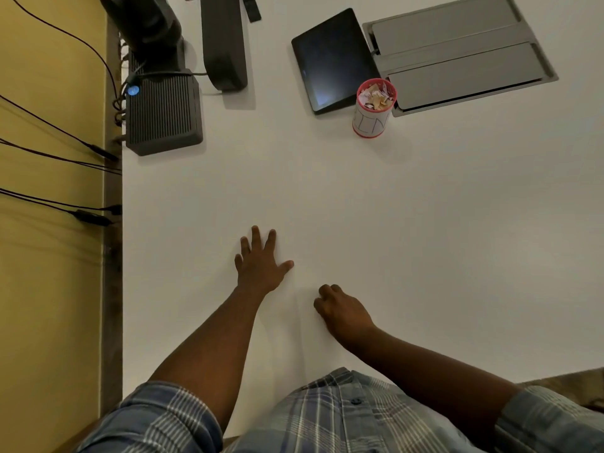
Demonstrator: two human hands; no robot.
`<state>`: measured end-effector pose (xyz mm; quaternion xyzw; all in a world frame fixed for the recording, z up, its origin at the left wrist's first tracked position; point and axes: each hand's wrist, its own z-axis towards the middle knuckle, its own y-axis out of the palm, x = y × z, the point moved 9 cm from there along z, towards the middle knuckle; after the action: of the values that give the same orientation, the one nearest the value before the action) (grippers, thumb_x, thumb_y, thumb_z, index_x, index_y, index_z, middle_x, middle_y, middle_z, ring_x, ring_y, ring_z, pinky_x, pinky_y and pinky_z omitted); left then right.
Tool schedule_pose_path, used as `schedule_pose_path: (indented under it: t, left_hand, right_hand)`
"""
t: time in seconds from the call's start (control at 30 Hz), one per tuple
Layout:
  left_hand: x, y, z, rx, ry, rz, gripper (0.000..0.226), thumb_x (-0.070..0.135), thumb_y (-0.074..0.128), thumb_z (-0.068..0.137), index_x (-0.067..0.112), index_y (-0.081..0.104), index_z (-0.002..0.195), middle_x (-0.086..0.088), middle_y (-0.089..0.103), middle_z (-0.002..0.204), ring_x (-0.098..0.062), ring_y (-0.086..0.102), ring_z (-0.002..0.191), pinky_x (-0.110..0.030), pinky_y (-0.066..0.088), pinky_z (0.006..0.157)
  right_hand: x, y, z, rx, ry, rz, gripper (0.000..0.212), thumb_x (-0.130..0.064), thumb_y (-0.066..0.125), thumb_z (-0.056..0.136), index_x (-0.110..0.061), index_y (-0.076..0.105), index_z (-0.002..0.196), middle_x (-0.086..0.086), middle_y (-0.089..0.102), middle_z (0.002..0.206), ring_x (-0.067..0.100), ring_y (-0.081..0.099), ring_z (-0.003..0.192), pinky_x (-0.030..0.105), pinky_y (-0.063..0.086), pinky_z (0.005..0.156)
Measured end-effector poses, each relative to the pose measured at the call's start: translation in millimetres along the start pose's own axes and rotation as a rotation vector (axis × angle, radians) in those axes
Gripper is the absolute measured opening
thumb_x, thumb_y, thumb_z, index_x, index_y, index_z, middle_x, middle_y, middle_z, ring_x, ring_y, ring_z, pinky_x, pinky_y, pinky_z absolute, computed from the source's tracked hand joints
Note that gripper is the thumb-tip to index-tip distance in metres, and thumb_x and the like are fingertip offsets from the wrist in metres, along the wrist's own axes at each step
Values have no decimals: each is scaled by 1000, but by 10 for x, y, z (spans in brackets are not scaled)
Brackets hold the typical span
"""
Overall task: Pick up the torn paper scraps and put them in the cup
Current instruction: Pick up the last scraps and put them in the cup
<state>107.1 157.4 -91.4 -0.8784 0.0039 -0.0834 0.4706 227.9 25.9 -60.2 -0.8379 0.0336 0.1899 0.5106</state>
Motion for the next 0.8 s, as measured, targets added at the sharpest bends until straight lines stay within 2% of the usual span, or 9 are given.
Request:
schedule_pose_path:
  t: [0.07, 0.2, 0.43, 0.47, 0.57, 0.63, 0.7, 0.8]
  left_hand:
    - [-13, 20, 4, 2, -3, -5, 86, 63, 49, 84, 33, -1, 148, -5, -17, 158, -35, -9, 145, -57, 13, 113]
    - [-33, 43, 15, 7, 4, -1, 87, 65, 47, 84, 33, -3, 148, -4, -19, 158, -34, -11, 145, -57, 12, 113]
    - [-53, 54, 21, 25, 23, 16, 87, 67, 44, 84, 33, -3, 148, -4, -19, 158, -34, -12, 145, -56, 9, 114]
    - [-54, 48, 22, 26, 31, 17, 87, 68, 44, 83, 33, -3, 148, -4, -18, 158, -34, -12, 145, -55, 8, 114]
    - [-52, 15, 36, 31, 49, 12, 89, 68, 46, 82, 32, 0, 148, -5, -17, 158, -33, -11, 145, -52, 7, 115]
    - [-37, -28, 64, 38, 58, 10, 89, 66, 49, 82, 30, 1, 149, -7, -16, 158, -32, -11, 145, -51, 7, 116]
    - [-8, -73, 110, 44, 68, -5, 90, 64, 51, 82, 29, 3, 149, -7, -14, 158, -32, -10, 145, -50, 8, 116]
    - [41, -133, 196, 40, 74, -43, 90, 63, 53, 82, 28, 4, 150, -7, -15, 158, -31, -11, 145, -49, 9, 117]
  right_hand:
    - [-30, 3, -4, 8, -8, 5, 14, -1, 39, 93, -2, 53, 94, 13, 48, 104, 28, 48, 93, 36, 42, 58]
    - [-52, 42, -2, 29, -6, 20, 15, -1, 40, 94, -3, 54, 98, 12, 51, 103, 27, 47, 92, 33, 38, 58]
    - [-3, 48, 83, 111, -20, 39, 17, -2, 46, 91, -5, 55, 104, 13, 57, 100, 28, 53, 91, 35, 42, 60]
    - [105, -16, 121, 157, 62, 136, 16, -4, 47, 89, -6, 58, 101, 12, 60, 98, 28, 55, 90, 35, 44, 64]
    - [790, -161, 139, 270, 542, 690, 12, -7, 63, 74, -13, 70, 81, 5, 70, 83, 21, 64, 77, 26, 48, 69]
    - [1161, -196, 120, 304, 735, 1028, 11, -6, 70, 69, -17, 71, 69, 1, 70, 72, 16, 63, 68, 25, 50, 68]
    - [1363, -314, 141, 340, 768, 1266, 15, 0, 70, 69, -15, 70, 65, 4, 68, 68, 17, 62, 67, 30, 52, 70]
    - [1559, -589, 237, 409, 724, 1426, 17, 8, 66, 71, -8, 68, 67, 9, 66, 69, 18, 61, 66, 34, 54, 76]
